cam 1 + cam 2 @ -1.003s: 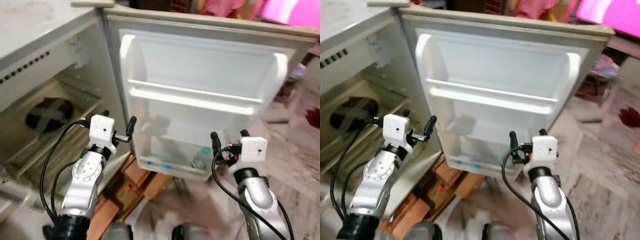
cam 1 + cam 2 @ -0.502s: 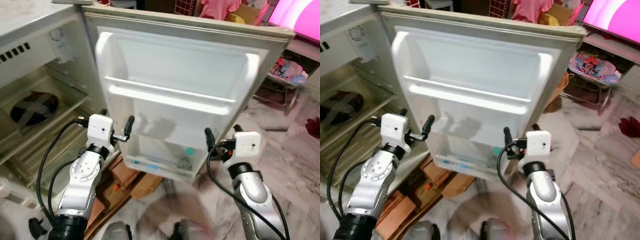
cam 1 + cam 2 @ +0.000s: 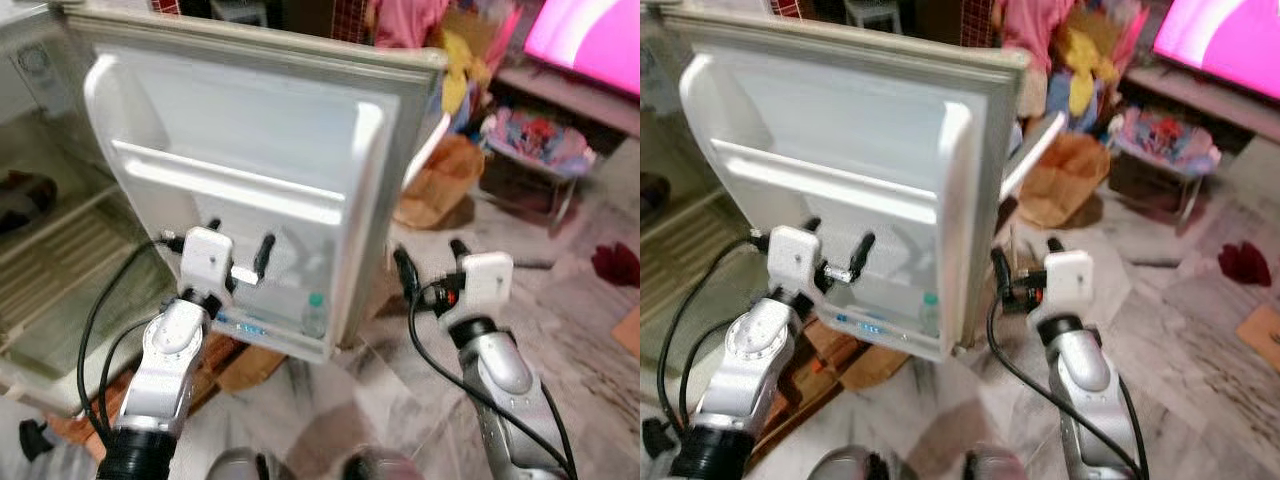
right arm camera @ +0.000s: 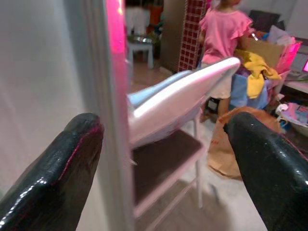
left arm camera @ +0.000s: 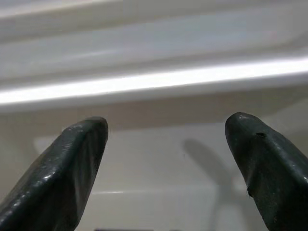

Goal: Restocking fridge

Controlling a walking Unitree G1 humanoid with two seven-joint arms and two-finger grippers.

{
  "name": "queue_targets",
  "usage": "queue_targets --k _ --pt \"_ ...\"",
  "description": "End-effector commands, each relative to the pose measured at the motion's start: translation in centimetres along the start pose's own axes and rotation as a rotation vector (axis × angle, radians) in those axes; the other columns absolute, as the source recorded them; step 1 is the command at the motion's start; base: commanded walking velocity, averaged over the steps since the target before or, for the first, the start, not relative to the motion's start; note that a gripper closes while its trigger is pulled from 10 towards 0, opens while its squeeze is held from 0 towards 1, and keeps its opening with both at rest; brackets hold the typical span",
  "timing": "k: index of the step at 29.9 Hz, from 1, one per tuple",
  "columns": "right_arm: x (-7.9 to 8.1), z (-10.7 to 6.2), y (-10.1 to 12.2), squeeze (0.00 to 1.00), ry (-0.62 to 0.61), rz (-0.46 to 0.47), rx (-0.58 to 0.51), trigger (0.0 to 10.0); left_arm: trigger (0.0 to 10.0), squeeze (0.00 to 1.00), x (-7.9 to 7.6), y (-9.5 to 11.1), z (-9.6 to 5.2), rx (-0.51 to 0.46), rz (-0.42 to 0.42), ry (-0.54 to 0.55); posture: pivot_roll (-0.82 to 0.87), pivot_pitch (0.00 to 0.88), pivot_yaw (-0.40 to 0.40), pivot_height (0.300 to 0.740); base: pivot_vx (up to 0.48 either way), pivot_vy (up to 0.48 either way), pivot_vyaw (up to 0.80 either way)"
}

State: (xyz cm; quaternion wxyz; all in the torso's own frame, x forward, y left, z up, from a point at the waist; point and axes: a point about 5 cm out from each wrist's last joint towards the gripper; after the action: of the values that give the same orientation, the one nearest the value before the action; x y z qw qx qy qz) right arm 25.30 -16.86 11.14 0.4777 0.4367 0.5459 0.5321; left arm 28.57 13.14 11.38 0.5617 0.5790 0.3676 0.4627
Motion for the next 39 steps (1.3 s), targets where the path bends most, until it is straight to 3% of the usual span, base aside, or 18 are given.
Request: queue_targets --k 1,5,19,26,30,34,39 --pt "0.4 0.6 0.4 0.0 -0.002 0.007 -0.026 10.0 10.0 0.0 0.8 -0.5 -0.5 0.025 0.023 0.018 -0.04 0.073 0.001 0.74 0.0 0.0 0.79" --pt "0.2 1.3 0.6 0.0 -0.026 0.03 -0.036 10.0 10.0 0.0 0.6 -0.5 -0.5 0.019 0.025 0.014 -0.04 0.075 -0.002 0.74 0.0 -0.281 0.76" --pt "-0.1 2.2 0.5 0.0 -0.049 0.052 -0.041 10.0 10.0 0.0 0.1 -0.8 -0.7 0.024 0.031 0.018 -0.03 0.074 -0.011 0.74 0.0 -0.427 0.0" --pt "0.6 2.1 -0.1 0.0 0.005 0.067 -0.016 10.0 10.0 0.0 0.1 -0.6 -0.9 0.012 0.011 0.021 -0.03 0.079 -0.009 0.74 0.0 -0.258 0.0" --pt "1.2 1.9 -0.3 0.0 0.07 0.028 -0.014 10.0 10.0 0.0 0.6 -0.9 -1.2 0.035 0.0 0.095 -0.03 0.085 -0.007 0.74 0.0 0.0 0.0" --pt "1.3 2.1 -0.1 0.0 0.094 -0.014 -0.038 10.0 10.0 0.0 1.4 -1.9 -1.8 0.111 -0.09 0.179 -0.03 0.09 -0.008 0.74 0.0 0.0 0.7" --pt "1.0 2.5 0.0 0.0 0.079 0.0 -0.041 10.0 10.0 0.0 2.3 -2.0 -2.8 0.134 -0.084 0.225 -0.01 0.1 -0.004 0.74 0.0 0.0 0.8"
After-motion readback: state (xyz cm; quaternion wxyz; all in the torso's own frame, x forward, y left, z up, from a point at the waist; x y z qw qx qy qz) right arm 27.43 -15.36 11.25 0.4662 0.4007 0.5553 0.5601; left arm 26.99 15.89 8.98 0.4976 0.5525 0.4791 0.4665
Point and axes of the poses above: a point about 5 cm out from each wrist's last joint towards the gripper, its own z axis pointing out of the wrist towards the gripper, its own y axis along the axis of the wrist's last joint, x = y × z, and after that the axes turned 1 degree about -z, right-handed
